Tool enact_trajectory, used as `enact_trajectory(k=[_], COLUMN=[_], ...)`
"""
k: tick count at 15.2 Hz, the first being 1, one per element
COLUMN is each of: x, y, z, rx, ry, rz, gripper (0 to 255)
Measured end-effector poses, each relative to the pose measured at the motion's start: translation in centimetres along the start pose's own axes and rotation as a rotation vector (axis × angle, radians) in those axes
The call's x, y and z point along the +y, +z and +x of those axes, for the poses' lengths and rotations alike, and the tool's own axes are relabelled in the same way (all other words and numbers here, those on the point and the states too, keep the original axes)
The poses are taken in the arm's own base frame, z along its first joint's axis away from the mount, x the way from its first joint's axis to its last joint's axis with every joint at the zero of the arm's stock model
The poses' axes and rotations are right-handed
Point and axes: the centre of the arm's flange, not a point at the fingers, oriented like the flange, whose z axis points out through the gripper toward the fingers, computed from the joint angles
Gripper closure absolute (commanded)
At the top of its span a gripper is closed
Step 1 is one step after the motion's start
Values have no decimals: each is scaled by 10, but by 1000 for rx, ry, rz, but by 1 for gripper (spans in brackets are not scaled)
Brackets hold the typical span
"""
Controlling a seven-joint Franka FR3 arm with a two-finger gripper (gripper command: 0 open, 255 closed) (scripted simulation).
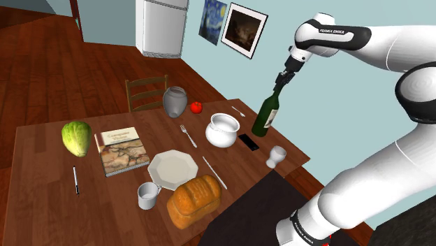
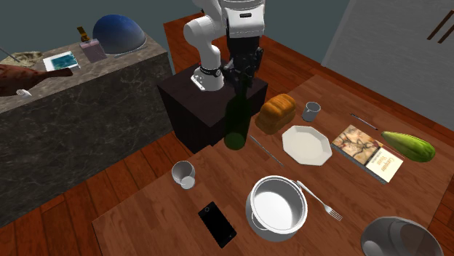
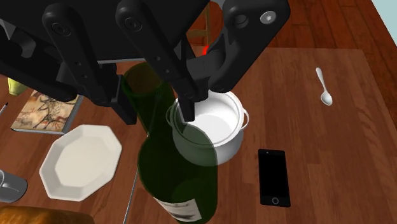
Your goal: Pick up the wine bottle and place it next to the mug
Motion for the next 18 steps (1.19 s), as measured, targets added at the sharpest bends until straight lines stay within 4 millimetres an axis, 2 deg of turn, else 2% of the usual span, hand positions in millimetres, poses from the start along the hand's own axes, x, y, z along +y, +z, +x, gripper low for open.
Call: enact_trajectory(k=[18], x=[0], y=[-94], z=[9], rx=[0], ry=[0], rz=[0], gripper=[255])
